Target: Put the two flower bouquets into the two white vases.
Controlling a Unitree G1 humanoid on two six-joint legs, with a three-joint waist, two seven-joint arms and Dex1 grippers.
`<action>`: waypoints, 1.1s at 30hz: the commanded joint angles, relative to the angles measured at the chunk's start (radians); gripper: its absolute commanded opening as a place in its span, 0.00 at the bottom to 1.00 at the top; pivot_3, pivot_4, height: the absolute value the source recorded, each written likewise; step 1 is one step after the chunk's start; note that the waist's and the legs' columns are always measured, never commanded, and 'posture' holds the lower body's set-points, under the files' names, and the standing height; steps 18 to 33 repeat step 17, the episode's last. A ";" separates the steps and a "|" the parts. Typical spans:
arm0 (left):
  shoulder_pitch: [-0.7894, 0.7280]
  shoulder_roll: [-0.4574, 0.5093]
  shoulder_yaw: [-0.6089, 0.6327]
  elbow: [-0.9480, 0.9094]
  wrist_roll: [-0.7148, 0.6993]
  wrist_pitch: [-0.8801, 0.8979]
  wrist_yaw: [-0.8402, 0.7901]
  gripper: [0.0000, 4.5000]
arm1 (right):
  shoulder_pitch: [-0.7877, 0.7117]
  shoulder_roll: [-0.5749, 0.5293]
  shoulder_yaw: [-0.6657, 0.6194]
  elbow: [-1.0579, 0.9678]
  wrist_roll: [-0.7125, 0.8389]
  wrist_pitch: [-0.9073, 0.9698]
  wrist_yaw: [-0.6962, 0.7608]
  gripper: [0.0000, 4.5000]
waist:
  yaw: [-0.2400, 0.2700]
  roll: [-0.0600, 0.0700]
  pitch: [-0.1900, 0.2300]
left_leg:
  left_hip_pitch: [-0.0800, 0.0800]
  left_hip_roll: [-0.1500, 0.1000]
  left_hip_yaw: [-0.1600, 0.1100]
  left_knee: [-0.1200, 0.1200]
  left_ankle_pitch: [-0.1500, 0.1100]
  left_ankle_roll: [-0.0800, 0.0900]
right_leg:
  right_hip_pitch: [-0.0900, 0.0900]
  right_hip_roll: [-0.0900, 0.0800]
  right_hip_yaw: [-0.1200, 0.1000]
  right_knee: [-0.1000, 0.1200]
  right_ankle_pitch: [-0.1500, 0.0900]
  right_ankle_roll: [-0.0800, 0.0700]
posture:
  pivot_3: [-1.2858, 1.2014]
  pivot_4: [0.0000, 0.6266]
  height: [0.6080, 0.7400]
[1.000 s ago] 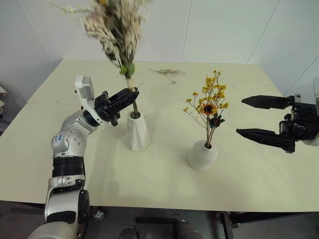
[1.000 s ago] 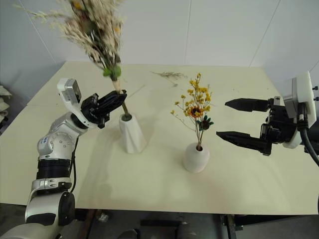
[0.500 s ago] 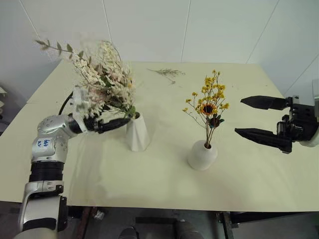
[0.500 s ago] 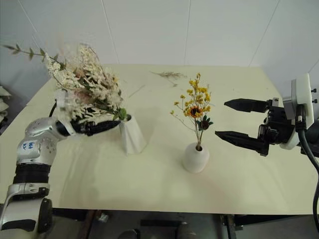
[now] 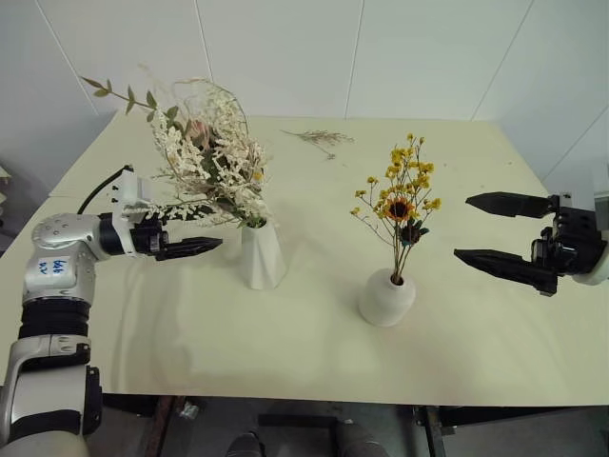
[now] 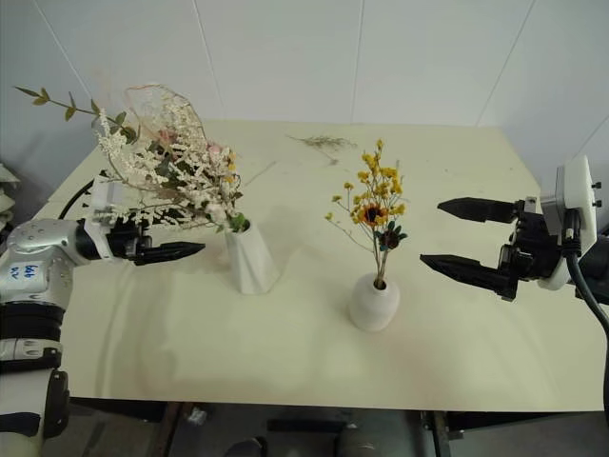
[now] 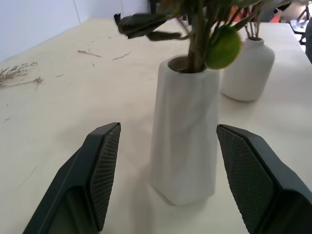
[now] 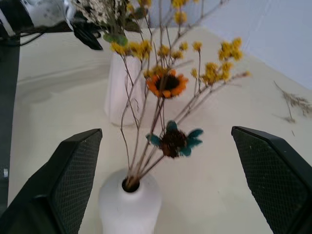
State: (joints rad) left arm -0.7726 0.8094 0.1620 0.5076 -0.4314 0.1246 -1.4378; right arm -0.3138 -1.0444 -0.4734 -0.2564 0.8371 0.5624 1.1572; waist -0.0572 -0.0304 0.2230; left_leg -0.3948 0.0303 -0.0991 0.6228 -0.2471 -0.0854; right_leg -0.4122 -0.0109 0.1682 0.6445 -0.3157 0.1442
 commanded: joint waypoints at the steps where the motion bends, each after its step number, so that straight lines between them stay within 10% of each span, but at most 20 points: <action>1: 0.013 0.043 0.046 -0.076 -0.045 0.038 -0.021 0.75 | -0.003 -0.017 -0.047 0.032 -0.016 -0.044 0.034 1.00 | 0.000 0.000 0.000 | 0.000 0.000 0.000 0.000 0.000 0.000 | 0.000 0.000 0.000 0.000 0.000 0.000 | 0.52 0.24 1.00; 33: 0.188 0.122 0.148 -0.267 -0.135 0.192 -0.005 0.75 | -0.020 0.024 0.023 0.224 -0.170 -0.221 0.089 1.00 | -0.004 0.000 0.000 | 0.002 0.000 0.000 0.001 0.000 0.000 | 0.001 0.000 0.000 0.001 0.000 0.000 | 0.52 0.24 1.00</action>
